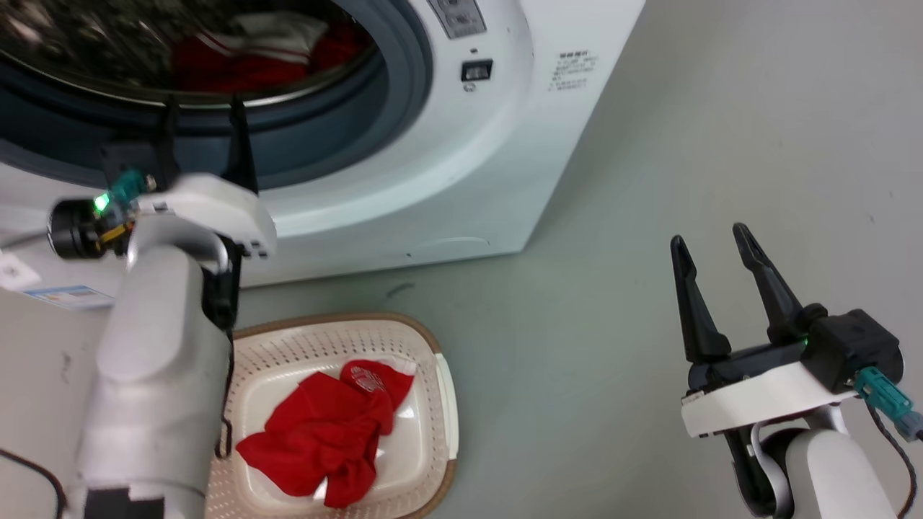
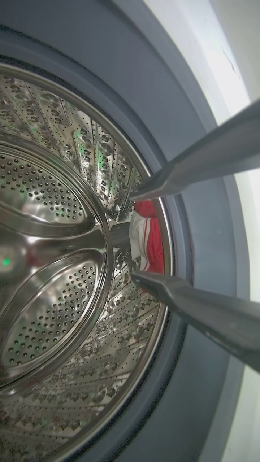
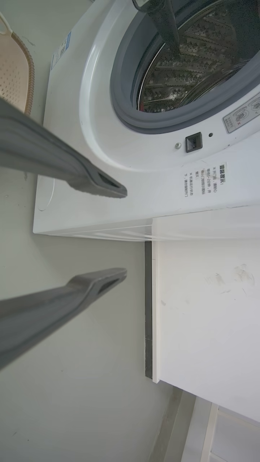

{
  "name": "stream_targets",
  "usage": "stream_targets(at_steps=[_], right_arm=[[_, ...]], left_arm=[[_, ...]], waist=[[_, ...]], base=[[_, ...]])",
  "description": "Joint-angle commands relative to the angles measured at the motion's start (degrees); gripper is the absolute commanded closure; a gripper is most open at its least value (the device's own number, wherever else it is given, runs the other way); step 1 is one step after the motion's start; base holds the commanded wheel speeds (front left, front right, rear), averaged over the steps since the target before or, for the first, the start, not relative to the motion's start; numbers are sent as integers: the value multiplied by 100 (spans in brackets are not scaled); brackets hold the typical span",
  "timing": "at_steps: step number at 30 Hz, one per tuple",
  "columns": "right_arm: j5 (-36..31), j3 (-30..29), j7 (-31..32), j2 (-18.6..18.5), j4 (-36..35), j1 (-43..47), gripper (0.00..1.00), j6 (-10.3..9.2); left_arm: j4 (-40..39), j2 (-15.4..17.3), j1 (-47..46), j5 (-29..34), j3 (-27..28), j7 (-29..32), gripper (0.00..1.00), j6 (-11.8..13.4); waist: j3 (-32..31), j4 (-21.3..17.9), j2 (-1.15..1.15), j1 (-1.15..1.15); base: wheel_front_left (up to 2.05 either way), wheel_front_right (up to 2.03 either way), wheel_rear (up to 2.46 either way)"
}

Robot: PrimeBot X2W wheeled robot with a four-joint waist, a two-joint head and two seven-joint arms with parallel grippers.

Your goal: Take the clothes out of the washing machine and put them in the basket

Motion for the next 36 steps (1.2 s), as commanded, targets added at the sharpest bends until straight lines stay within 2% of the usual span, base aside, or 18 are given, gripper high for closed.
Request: stream_targets(at_steps=[1,9,18,20,36], right_arm=[[40,38,-82,4,41,-133,0,-4],[255,211,-338,5,215,-507,0,-4],[304,410,-460,6,353,-654,0,-4],[333,598,-483,4,355,-754,0,-4],[770,1149,-571,7,506,-917,0,-4]], left_arm=[[177,71,-268,39,-10,34,0,-8],[912,438,-1475,164,-151,477,0,-50],[1718,746,-2774,345,-403,1249,0,-165],[2037,898,-3315,431,-540,1722,0,-222],[2839,1807,-4988,709,-966,4220,0,-442]], waist=[[302,-176,0,0],[922,-389,0,0],[1304,-417,0,0],[1508,-540,0,0],[2374,-1406,0,0]], base=[[0,0,0],[0,0,0],[0,0,0],[0,0,0],[0,0,0]])
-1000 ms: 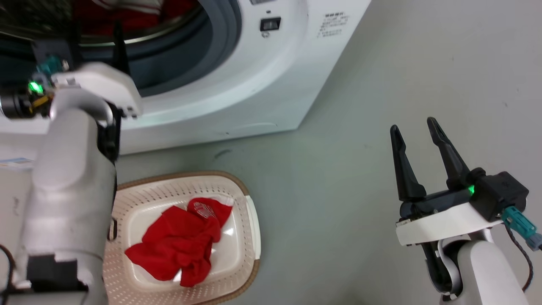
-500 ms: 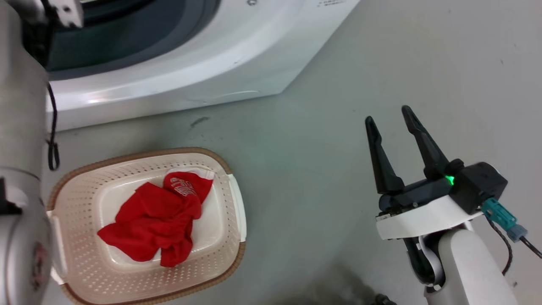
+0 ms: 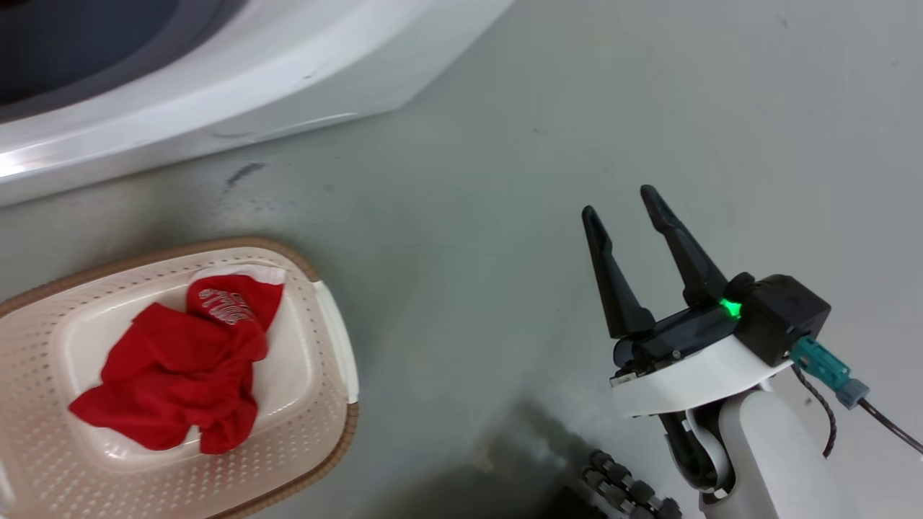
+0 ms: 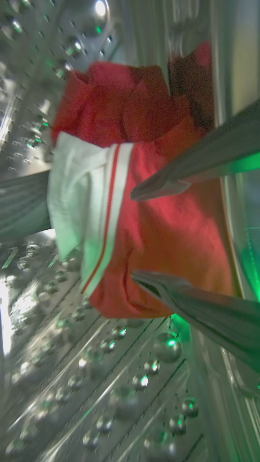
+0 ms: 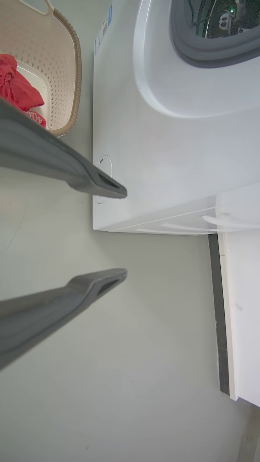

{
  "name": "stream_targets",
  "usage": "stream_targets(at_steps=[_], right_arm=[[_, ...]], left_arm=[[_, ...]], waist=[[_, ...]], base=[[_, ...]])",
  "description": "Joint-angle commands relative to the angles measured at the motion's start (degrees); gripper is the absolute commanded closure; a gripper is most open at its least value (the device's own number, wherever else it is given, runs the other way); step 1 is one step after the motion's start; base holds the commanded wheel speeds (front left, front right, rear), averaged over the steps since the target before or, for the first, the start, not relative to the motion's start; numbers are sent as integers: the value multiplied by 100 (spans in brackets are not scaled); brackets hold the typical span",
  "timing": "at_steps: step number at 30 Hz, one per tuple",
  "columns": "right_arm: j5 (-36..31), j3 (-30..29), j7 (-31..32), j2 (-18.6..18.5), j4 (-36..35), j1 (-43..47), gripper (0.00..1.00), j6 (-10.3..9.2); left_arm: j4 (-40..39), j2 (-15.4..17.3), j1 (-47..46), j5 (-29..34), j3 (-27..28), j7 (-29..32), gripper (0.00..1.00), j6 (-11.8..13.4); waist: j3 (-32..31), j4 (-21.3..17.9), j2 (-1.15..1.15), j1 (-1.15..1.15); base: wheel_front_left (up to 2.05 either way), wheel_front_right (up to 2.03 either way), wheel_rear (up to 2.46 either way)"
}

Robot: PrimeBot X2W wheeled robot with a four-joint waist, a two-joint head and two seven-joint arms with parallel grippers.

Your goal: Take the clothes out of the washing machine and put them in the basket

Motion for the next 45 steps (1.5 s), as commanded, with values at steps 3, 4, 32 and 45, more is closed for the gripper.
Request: stream_targets(at_steps=[3,4,32,45], right_arm=[[112,151,-34,10,22,-76,0,-4],[140,173,-33,10,8,-68,0,-4],[187,286,-33,8,-57,45,0,-4],[-150,-131,-20,5,314,324,0,-4]], left_arm=[[104,204,-273,42,-80,590,0,-33],[127,245,-299,50,-106,735,0,-40],[-1111,563,531,-221,-109,-317,100,679],[-893,-75,2162,-942,295,-2939,100,758]], waist=[[240,-290,0,-1],[256,-320,0,-1],[0,-359,0,-1],[-1477,44,0,-1]], base=[[0,0,0],[0,0,0],[0,0,0],[0,0,0]])
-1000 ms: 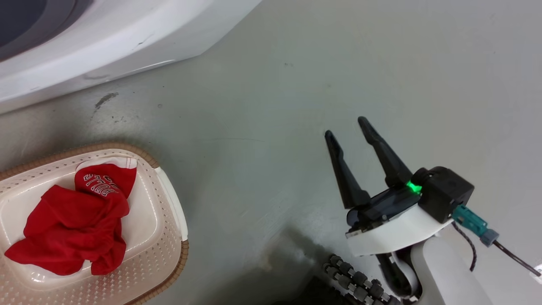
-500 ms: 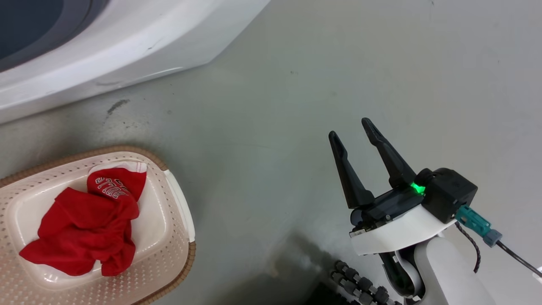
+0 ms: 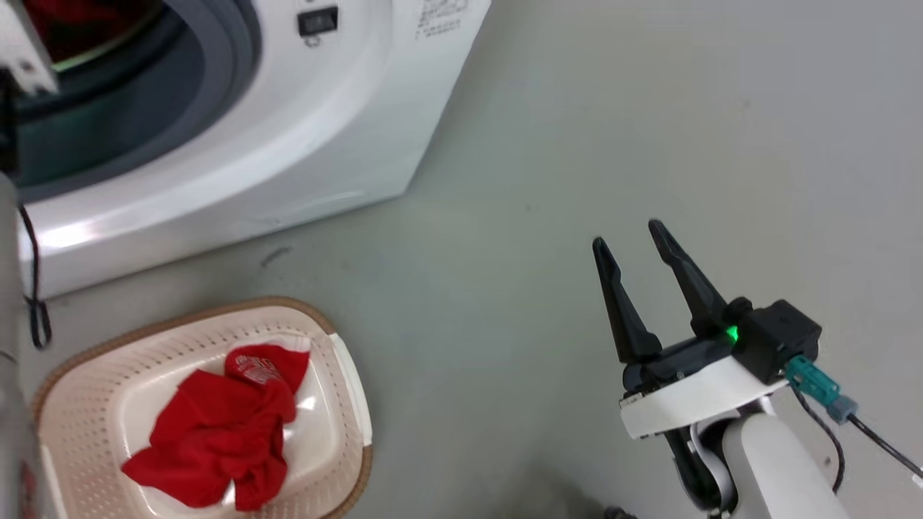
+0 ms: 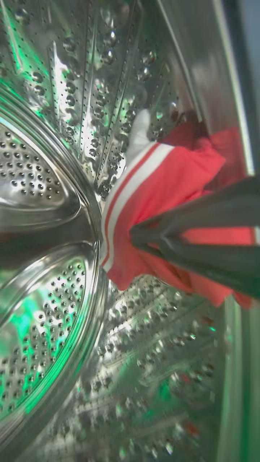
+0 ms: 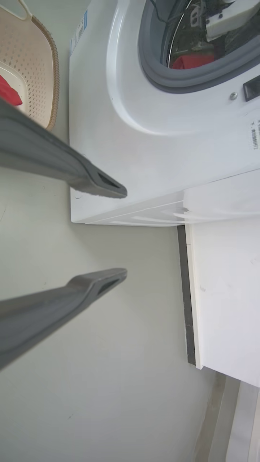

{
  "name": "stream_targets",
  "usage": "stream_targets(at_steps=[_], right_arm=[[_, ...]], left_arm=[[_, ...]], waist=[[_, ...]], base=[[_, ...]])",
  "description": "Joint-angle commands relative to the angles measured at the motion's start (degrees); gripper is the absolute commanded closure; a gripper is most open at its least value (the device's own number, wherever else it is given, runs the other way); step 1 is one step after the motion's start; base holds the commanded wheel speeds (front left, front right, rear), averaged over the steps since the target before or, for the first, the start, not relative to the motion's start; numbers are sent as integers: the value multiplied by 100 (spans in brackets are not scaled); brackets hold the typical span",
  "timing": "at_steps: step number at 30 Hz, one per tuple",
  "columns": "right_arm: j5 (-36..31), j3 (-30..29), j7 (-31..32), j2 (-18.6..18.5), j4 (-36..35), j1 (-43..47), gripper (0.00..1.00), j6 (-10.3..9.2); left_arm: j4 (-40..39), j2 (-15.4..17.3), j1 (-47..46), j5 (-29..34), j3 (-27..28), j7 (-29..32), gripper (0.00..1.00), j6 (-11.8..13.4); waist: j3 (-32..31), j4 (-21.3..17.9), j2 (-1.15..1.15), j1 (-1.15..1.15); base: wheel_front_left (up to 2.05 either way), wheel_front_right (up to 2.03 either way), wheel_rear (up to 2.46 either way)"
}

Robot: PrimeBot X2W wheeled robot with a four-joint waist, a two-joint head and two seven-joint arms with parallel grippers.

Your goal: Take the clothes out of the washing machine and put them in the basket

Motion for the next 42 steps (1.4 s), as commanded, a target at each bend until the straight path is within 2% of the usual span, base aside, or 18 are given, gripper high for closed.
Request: stream_targets(at_steps=[1,7,14,24,36,42], right_arm=[[-50,-61,18,-2,54,142,0,-4],[-209,-246,196,-2,106,437,0,-4],[-406,-448,438,-3,20,847,0,-4],[-553,-735,759,-2,-269,1382,0,-4],[-602,-939,1040,-1,-682,1803,0,-4],[-630,-1037,1105,-1,-836,1945,0,-4]], left_arm=[[94,-106,244,-96,38,-289,100,-79],[431,-397,950,-318,115,-1079,100,-228],[281,-718,1808,-548,260,-1311,100,-316],[-1364,-1129,3286,-673,679,-1317,100,-302],[-3899,-1567,4947,-513,767,-1302,100,-82],[-5325,-1668,5804,-452,619,-993,100,83]], waist=[[-558,191,0,0],[-1302,377,0,0],[-2072,656,0,0],[-2931,1068,0,0],[-3354,1387,0,0],[-3374,1491,0,0]], base=[[0,0,0],[0,0,0],[0,0,0],[0,0,0],[0,0,0],[0,0,0]])
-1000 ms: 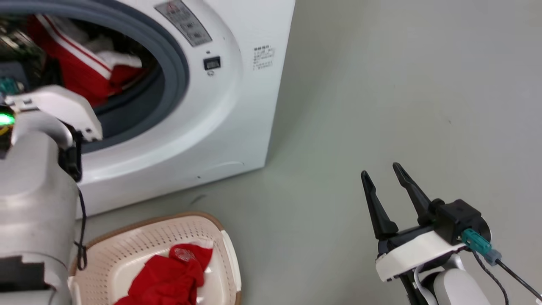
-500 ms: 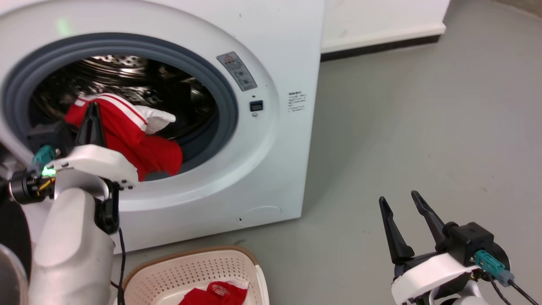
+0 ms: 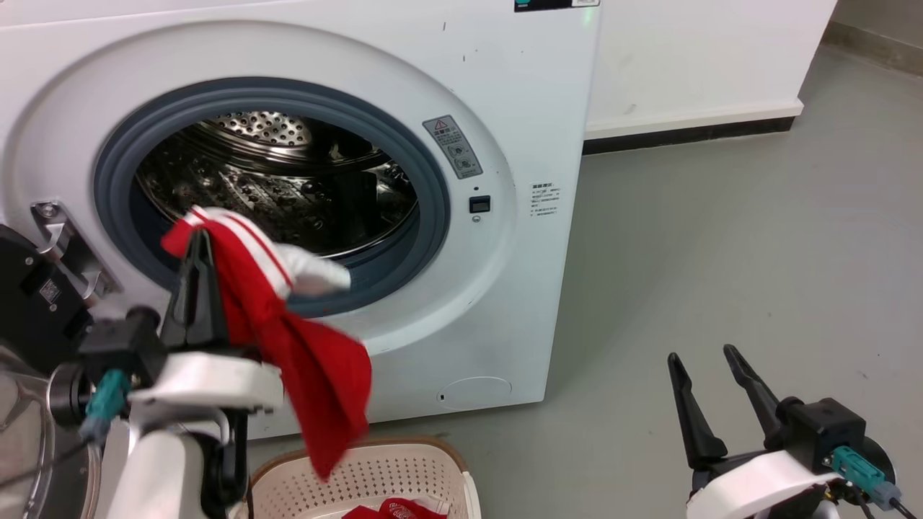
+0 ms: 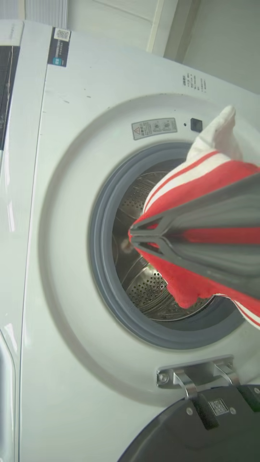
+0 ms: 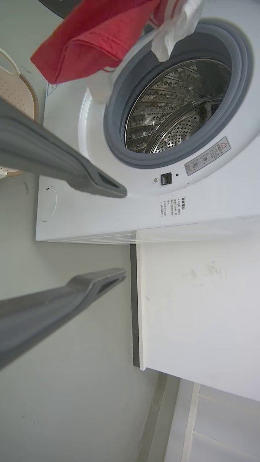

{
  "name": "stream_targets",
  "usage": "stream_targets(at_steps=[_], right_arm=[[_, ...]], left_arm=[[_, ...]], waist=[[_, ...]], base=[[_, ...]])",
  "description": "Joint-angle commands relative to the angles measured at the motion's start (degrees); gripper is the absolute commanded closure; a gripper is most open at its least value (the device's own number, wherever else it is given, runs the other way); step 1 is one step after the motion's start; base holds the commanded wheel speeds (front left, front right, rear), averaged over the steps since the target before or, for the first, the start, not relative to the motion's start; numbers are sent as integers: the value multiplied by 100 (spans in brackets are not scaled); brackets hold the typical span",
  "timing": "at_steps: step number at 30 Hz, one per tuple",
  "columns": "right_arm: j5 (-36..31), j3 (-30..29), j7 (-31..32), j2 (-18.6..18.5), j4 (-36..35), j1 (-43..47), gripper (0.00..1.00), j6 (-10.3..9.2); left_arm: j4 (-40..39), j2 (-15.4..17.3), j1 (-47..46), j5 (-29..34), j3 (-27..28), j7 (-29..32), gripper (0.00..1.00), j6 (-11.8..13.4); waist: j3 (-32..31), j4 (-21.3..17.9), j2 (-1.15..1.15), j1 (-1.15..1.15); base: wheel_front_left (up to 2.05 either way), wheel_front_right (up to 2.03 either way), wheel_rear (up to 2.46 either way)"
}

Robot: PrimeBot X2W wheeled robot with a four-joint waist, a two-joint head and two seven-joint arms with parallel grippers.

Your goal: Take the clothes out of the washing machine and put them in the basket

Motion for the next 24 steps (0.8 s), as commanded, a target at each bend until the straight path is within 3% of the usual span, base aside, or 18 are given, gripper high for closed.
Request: stream_targets(at_steps=[1,6,10,17,24], right_arm=[[-44,-21,17,-1,-52,106,0,-4],[-106,-69,78,-1,-185,88,0,-4],[-112,-82,94,0,-226,70,0,-4],[-100,-38,60,-1,-266,-109,0,-4],[-79,-6,-3,-1,-251,-342,0,-4]], left_arm=[[-307,-17,225,22,-18,82,100,59],[-1383,-108,1084,70,-145,538,100,265],[-1508,-200,1647,17,-291,799,100,331],[-379,-475,2113,-210,-539,540,100,256],[1433,-635,1599,-511,-676,35,100,-5]], waist=[[8,37,0,2],[118,152,0,2],[235,241,0,2],[555,306,0,2],[1058,304,0,2]], base=[[0,0,0],[0,0,0],[0,0,0],[0,0,0],[0,0,0]])
